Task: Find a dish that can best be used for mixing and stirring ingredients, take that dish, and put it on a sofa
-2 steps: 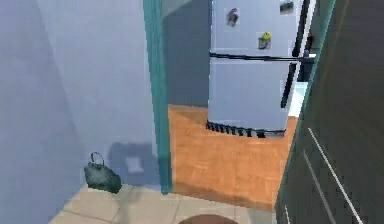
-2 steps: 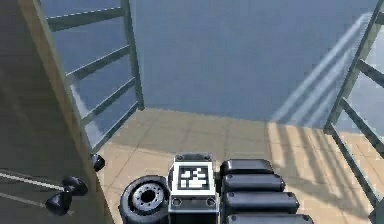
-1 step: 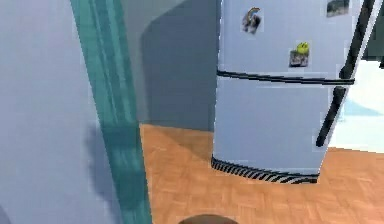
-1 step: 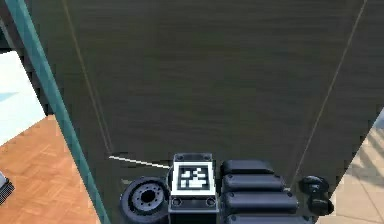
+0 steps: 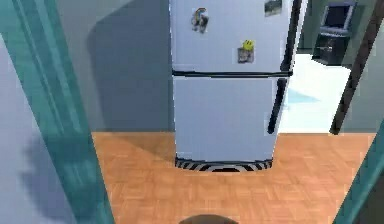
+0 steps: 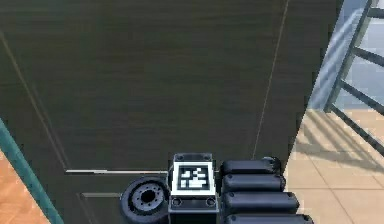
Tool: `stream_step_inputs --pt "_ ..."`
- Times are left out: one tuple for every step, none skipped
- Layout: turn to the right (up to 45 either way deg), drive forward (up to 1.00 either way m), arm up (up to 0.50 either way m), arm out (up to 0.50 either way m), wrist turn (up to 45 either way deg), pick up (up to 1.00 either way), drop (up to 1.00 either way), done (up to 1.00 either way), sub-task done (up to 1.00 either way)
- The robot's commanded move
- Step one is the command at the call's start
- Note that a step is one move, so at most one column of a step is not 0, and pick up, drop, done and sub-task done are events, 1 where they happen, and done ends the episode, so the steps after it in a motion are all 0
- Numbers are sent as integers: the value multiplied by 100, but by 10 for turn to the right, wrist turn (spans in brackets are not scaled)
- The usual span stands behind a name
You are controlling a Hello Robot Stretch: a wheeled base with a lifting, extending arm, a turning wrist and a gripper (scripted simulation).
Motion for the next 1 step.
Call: stream_step_inputs --pt "0 75 0 0 0 0 0 0 0"
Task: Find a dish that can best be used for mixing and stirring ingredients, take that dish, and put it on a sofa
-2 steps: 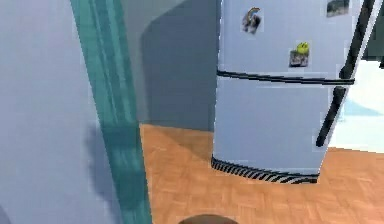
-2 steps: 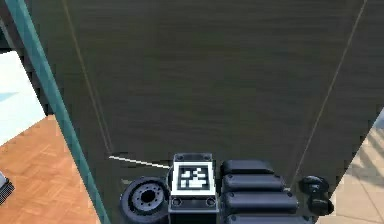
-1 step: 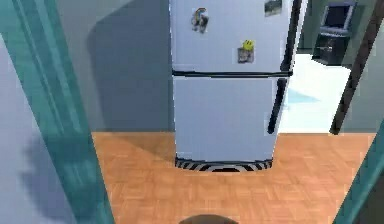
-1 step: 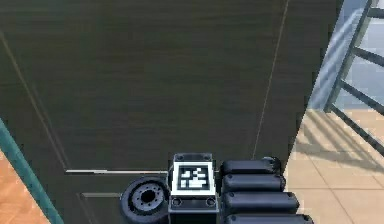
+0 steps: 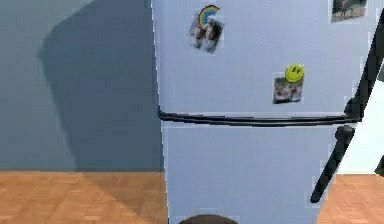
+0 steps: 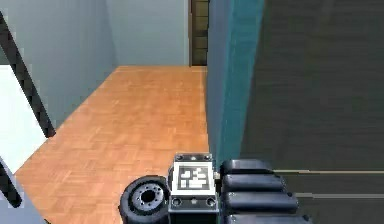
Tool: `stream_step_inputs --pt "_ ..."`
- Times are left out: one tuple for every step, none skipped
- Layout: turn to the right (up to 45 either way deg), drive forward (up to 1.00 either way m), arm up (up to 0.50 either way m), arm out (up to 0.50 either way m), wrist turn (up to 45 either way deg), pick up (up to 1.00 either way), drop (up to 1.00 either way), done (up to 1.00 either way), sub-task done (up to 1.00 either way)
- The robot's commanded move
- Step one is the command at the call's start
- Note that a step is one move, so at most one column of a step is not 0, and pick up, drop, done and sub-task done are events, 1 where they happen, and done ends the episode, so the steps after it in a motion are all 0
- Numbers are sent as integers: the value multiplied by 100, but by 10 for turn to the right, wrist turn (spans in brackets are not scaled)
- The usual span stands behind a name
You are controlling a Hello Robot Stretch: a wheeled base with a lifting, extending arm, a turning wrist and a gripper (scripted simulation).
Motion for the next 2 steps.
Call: stream_step_inputs --pt "450 0 0 0 0 0 0 0 0" --pt "180 0 0 0 0 0 0 0 0"
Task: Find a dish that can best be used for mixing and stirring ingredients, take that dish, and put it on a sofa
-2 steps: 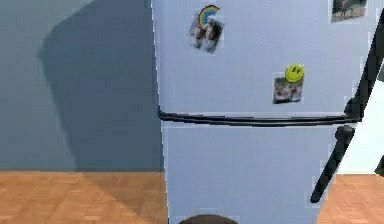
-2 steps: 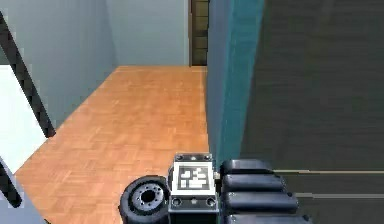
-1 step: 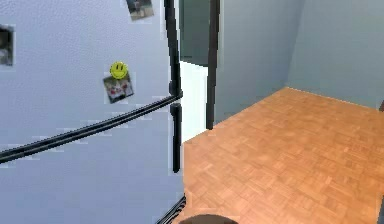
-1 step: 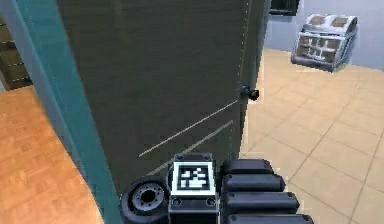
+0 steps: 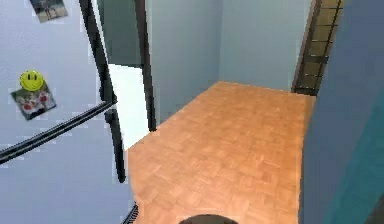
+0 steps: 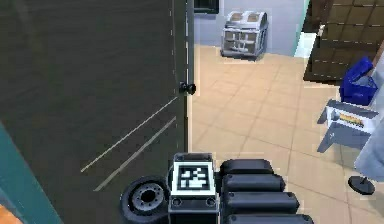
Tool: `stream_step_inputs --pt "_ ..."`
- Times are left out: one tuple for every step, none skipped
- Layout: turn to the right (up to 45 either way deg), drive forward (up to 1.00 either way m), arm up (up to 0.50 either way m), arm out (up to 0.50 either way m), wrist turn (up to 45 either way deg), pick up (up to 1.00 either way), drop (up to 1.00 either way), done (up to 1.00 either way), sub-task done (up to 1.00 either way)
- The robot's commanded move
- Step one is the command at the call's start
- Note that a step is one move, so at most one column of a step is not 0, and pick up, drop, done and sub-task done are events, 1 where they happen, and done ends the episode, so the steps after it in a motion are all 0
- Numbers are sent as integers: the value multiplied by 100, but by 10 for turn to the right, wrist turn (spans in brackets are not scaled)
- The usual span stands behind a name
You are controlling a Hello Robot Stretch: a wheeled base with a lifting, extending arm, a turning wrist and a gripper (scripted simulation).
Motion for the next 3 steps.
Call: stream_step_inputs --pt "0 50 0 0 0 0 0 0 0" --pt "60 0 0 0 0 0 0 0 0" --pt "0 65 0 0 0 0 0 0 0"
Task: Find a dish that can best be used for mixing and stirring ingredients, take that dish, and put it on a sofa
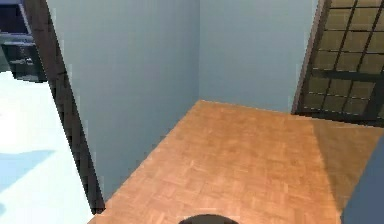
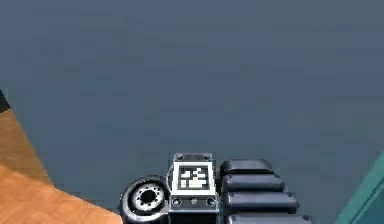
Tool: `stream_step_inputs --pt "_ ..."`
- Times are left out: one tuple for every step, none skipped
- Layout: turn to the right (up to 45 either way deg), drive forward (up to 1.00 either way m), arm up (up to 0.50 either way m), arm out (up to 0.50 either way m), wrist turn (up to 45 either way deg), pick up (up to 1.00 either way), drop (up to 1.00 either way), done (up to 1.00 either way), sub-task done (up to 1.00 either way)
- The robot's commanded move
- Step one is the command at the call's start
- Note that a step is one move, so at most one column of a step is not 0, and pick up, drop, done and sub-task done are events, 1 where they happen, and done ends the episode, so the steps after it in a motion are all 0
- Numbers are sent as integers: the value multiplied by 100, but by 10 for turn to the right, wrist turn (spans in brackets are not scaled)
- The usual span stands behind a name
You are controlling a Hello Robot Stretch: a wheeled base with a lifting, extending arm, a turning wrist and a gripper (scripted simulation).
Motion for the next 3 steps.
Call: stream_step_inputs --pt "180 0 0 0 0 0 0 0 0" --pt "0 30 0 0 0 0 0 0 0" --pt "-450 0 0 0 0 0 0 0 0"
